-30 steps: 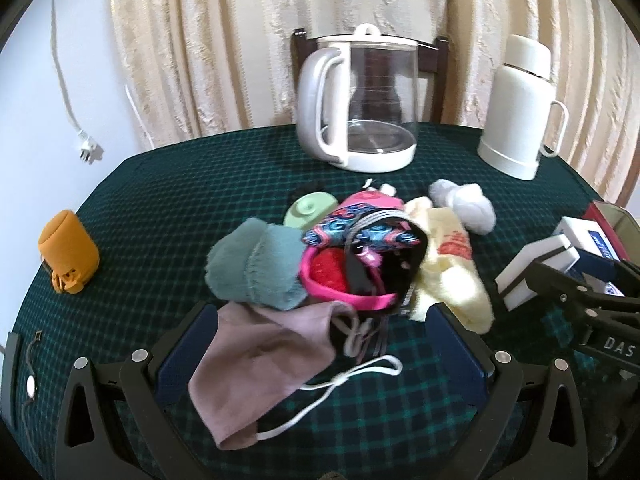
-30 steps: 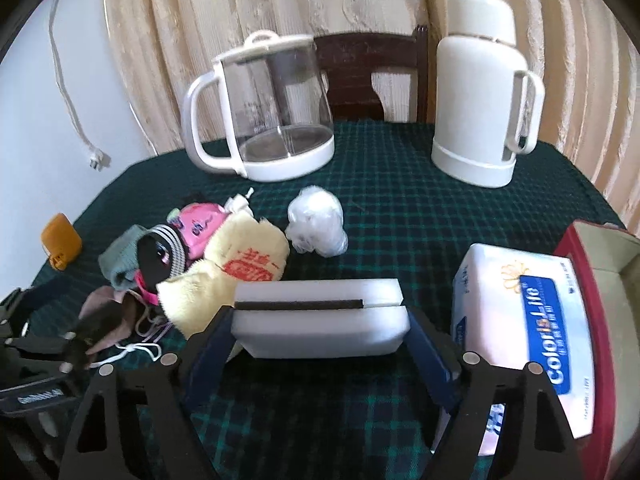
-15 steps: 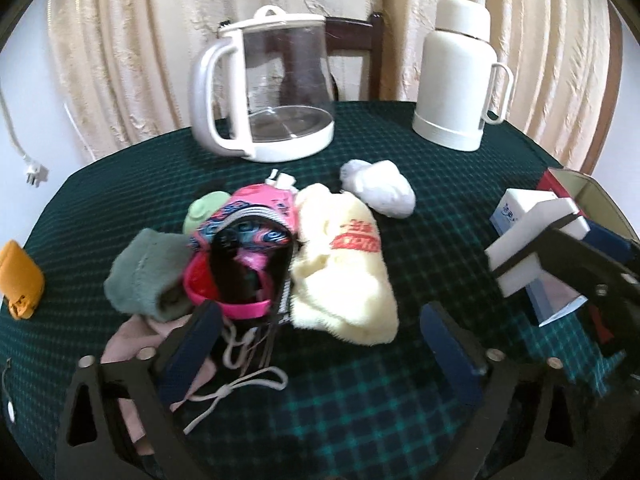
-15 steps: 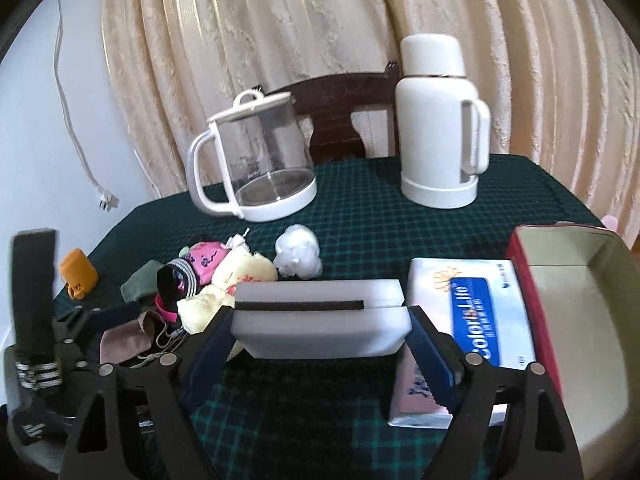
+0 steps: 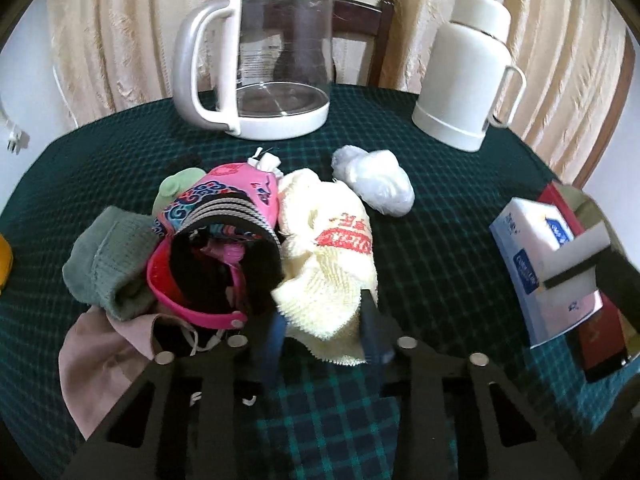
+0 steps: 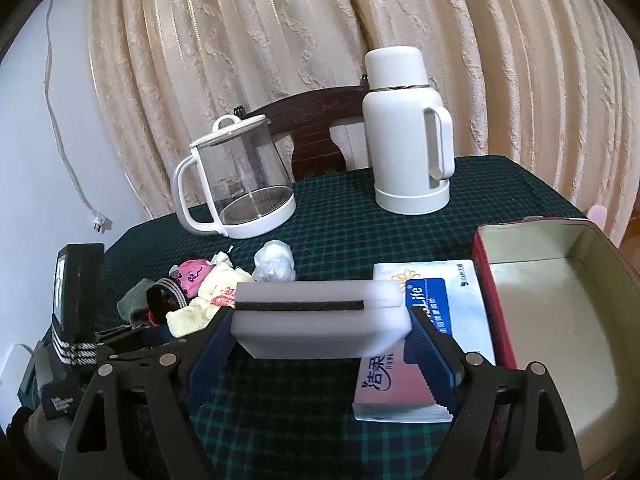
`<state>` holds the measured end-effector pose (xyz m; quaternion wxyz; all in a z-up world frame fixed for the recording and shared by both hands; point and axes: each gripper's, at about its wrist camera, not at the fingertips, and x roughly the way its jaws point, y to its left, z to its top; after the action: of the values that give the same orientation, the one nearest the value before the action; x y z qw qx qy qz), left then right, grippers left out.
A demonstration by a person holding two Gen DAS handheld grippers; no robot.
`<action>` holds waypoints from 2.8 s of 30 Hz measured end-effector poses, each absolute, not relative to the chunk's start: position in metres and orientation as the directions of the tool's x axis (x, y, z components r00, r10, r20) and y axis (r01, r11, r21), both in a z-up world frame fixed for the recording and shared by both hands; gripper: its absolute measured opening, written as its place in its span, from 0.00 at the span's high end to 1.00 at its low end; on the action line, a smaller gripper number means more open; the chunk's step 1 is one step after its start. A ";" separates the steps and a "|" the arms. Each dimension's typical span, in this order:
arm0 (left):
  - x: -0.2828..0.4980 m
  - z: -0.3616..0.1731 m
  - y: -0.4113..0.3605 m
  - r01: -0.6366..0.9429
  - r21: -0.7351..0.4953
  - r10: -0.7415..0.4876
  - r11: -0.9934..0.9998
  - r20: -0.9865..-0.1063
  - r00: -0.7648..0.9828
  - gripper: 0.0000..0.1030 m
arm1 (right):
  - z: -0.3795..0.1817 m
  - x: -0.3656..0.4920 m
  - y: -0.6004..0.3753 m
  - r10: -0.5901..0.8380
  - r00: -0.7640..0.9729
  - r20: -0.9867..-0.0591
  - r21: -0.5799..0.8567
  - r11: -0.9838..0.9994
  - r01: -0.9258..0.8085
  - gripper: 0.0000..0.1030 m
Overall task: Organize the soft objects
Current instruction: 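Grasp the white sponge block with the right tool, then carry the sponge block toward the tin box while the left tool grasps the cream towel, then lower the sponge block into the tin box and open the right tool while the left tool carries the towel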
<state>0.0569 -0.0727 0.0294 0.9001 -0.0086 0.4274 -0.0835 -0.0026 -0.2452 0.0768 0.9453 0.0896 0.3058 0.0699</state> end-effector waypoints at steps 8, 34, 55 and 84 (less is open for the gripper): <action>0.043 0.040 -0.062 0.130 -0.160 -0.206 0.979 -0.749 0.630 0.75 | 0.079 -0.011 -0.258 0.166 0.816 -0.554 0.222 0.974 -0.047 0.15; -0.020 0.076 -0.073 0.171 -0.003 -0.133 0.985 -0.642 0.755 0.24 | 0.091 -0.041 -0.311 0.065 0.859 -0.508 0.262 0.961 0.083 0.15; 0.020 0.023 -0.110 0.254 0.011 -0.153 0.967 -0.771 0.618 0.43 | 0.100 -0.016 -0.345 -0.021 0.840 -0.542 0.232 0.957 0.173 0.15; 0.029 0.103 -0.147 0.405 -0.154 -0.406 0.901 -0.627 0.665 0.63 | 0.085 -0.037 -0.389 -0.129 0.814 -0.567 0.240 0.919 0.312 0.11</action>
<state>0.0291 -0.1468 0.1030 0.9125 -0.0006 0.3435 -0.2220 -0.0375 -0.3888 0.0846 0.9382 0.1632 0.2817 -0.1175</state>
